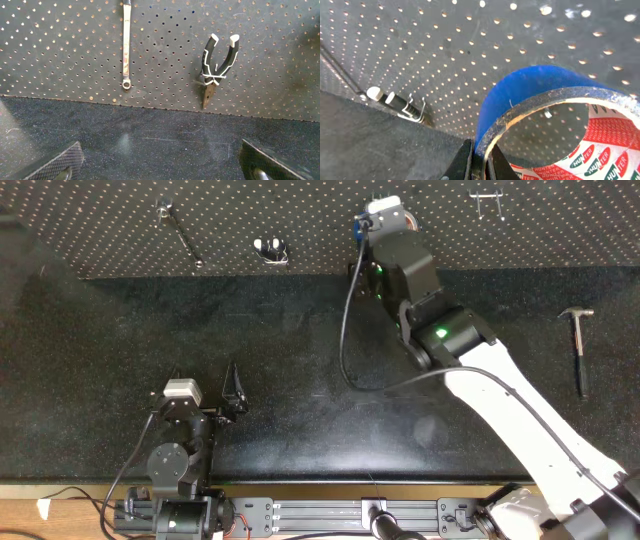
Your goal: Place Tools Onto Pegboard
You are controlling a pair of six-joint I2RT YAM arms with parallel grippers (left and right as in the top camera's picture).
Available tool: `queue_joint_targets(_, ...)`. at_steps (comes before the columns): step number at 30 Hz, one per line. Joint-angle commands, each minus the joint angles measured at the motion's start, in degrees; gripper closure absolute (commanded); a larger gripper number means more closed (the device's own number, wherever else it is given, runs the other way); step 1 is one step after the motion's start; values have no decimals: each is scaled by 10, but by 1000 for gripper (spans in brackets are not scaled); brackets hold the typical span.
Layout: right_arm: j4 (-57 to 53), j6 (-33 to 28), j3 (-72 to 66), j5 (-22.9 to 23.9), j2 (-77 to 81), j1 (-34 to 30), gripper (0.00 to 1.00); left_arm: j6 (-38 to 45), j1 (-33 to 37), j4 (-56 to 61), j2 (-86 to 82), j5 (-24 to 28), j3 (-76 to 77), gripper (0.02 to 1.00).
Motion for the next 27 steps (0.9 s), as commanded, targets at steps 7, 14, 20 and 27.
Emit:
queue_joint_targets(7,81,-32,-1,55,53,3,925,7,1,-4,-5,6,-1,20)
queue_joint_targets(14,103,-31,-1,55,73,3,923,7,1,-4,-5,6,-1,23)
queue_joint_targets(20,107,-31,-1,55,73,4,831,7,1,-4,-5,6,-1,23)
queue_joint_targets(27,57,-21,-1,47,71,4,706,7,1,-4,-5,6,-1,23)
